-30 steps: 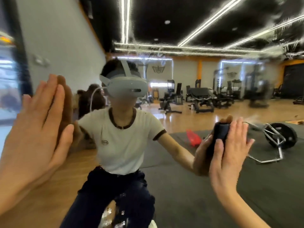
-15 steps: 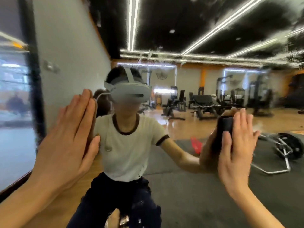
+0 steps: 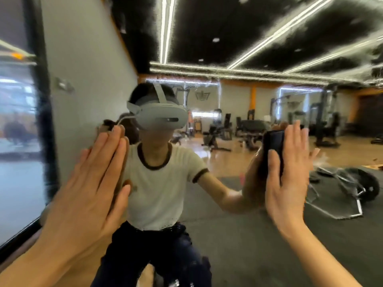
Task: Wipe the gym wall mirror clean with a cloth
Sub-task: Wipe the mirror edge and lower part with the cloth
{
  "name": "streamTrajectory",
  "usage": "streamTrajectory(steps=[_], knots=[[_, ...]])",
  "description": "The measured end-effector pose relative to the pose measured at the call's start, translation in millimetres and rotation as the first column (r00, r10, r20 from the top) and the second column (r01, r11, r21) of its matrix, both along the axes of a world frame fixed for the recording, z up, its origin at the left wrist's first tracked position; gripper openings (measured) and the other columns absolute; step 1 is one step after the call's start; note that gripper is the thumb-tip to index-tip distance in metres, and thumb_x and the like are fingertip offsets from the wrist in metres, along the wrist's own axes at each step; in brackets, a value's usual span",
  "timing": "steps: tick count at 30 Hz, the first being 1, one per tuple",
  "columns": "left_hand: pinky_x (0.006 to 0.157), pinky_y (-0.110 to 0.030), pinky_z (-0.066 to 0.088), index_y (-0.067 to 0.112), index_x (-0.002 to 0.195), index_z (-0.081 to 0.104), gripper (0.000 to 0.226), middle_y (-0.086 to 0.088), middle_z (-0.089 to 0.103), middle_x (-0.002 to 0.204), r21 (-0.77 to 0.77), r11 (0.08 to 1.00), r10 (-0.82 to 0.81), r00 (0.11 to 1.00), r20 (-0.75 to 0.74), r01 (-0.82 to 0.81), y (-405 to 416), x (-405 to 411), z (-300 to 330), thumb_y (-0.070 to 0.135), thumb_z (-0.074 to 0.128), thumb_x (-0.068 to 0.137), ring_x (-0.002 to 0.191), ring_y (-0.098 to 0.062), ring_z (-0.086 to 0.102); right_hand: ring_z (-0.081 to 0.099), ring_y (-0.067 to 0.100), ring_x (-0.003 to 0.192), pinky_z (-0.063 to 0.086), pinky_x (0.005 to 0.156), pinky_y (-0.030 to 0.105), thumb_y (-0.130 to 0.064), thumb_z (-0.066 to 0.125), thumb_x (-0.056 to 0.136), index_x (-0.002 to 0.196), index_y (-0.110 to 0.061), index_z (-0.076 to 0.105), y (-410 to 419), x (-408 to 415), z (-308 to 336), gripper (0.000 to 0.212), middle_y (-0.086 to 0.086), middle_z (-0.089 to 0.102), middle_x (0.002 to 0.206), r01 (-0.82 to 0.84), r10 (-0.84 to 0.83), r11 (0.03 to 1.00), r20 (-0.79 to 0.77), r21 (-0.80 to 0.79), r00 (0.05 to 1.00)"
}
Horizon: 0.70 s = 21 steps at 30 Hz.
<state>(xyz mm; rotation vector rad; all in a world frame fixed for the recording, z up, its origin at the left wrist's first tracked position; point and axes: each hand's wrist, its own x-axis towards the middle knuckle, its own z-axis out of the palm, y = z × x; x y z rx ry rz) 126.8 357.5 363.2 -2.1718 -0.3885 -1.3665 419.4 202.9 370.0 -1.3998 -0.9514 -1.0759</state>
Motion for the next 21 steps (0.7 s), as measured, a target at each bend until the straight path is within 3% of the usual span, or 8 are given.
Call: streamTrajectory(steps=[3, 6, 9, 11, 14, 17, 19, 21], knots=[[0.126, -0.048, 0.008, 0.011, 0.162, 0.000, 0.066, -0.010, -0.001, 0.170, 0.020, 1.000, 0.025, 1.000, -0.014, -0.024, 9.7, -10.6, -1.5, 0.045, 0.015, 0.107, 0.157, -0.026, 0.001, 0.006, 0.016, 0.154, -0.005, 0.125, 0.038, -0.024, 0.030, 0.108, 0.158, -0.006, 0.023, 23.5, -42.3, 9.5, 0.053, 0.007, 0.018, 0.166, 0.016, -0.011, 0.997, -0.061, 0.075, 0.998], [0.127, -0.036, -0.001, 0.008, 0.161, 0.003, 0.067, -0.007, -0.003, 0.170, 0.046, 0.999, 0.022, 1.000, 0.014, -0.023, 6.7, -8.6, 0.7, 0.044, 0.016, 0.107, 0.157, -0.022, -0.001, 0.012, 0.021, 0.154, -0.004, 0.126, 0.041, -0.022, 0.036, 0.105, 0.156, -0.008, 0.028, 64.1, -117.7, 17.2, 0.053, 0.009, 0.025, 0.164, 0.015, 0.002, 0.998, 0.274, -0.061, 0.962], [0.126, -0.039, 0.004, 0.006, 0.161, 0.007, 0.067, -0.008, 0.000, 0.170, 0.035, 0.999, 0.002, 1.000, 0.013, -0.002, 6.5, -8.7, 0.1, 0.044, 0.018, 0.107, 0.157, -0.021, 0.000, 0.020, 0.023, 0.152, -0.001, 0.126, 0.040, -0.022, 0.041, 0.105, 0.153, -0.008, 0.035, 65.4, -123.5, 33.3, 0.051, 0.009, 0.032, 0.162, 0.063, 0.032, 0.984, 0.513, -0.167, 0.858], [0.126, -0.038, 0.004, 0.006, 0.161, 0.006, 0.067, -0.008, 0.000, 0.170, 0.038, 0.999, -0.004, 1.000, 0.006, 0.004, 6.5, -9.6, 0.4, 0.044, 0.017, 0.107, 0.157, -0.021, -0.001, 0.017, 0.020, 0.153, -0.001, 0.126, 0.040, -0.025, 0.036, 0.106, 0.154, -0.010, 0.030, 46.9, -87.9, 41.9, 0.051, 0.007, 0.029, 0.162, 0.065, 0.003, 0.989, 0.448, -0.136, 0.894], [0.127, -0.033, -0.001, 0.000, 0.159, 0.011, 0.067, -0.010, 0.000, 0.169, 0.053, 0.999, 0.010, 1.000, 0.019, -0.011, 5.2, -8.0, 1.4, 0.042, 0.015, 0.108, 0.157, -0.020, -0.003, 0.008, 0.015, 0.154, -0.001, 0.126, 0.046, -0.027, 0.030, 0.109, 0.158, -0.012, 0.021, 18.8, -26.6, 44.9, 0.052, 0.004, 0.019, 0.166, 0.063, -0.063, 0.998, 0.078, -0.005, 0.995], [0.127, -0.033, -0.002, -0.006, 0.156, 0.017, 0.067, -0.017, 0.009, 0.168, 0.046, 0.998, 0.051, 0.998, 0.040, -0.053, 4.5, -5.7, -0.3, 0.041, 0.013, 0.108, 0.157, -0.022, -0.001, 0.008, 0.017, 0.154, -0.001, 0.125, 0.050, -0.024, 0.031, 0.108, 0.159, -0.010, 0.021, 24.2, -31.5, 49.1, 0.053, 0.004, 0.019, 0.166, 0.070, -0.051, 0.989, -0.149, 0.127, 0.987], [0.127, -0.035, -0.001, -0.006, 0.155, 0.019, 0.066, -0.019, 0.013, 0.167, 0.043, 0.997, 0.069, 0.997, 0.045, -0.071, 3.8, -5.9, -1.0, 0.039, 0.014, 0.108, 0.157, -0.023, 0.001, 0.011, 0.017, 0.153, -0.002, 0.126, 0.043, -0.021, 0.033, 0.105, 0.157, -0.009, 0.025, 45.4, -75.7, 56.8, 0.054, 0.007, 0.023, 0.165, 0.076, -0.071, 0.990, -0.043, 0.119, 0.997], [0.127, -0.035, -0.001, -0.006, 0.155, 0.018, 0.065, -0.017, 0.009, 0.168, 0.042, 0.996, 0.073, 0.996, 0.041, -0.075, 2.8, -6.0, -0.7, 0.039, 0.014, 0.108, 0.157, -0.022, 0.001, 0.016, 0.021, 0.153, -0.001, 0.126, 0.040, -0.019, 0.038, 0.104, 0.155, -0.006, 0.031, 70.3, -124.9, 61.8, 0.054, 0.011, 0.027, 0.164, 0.047, -0.046, 0.999, 0.251, 0.000, 0.967]])
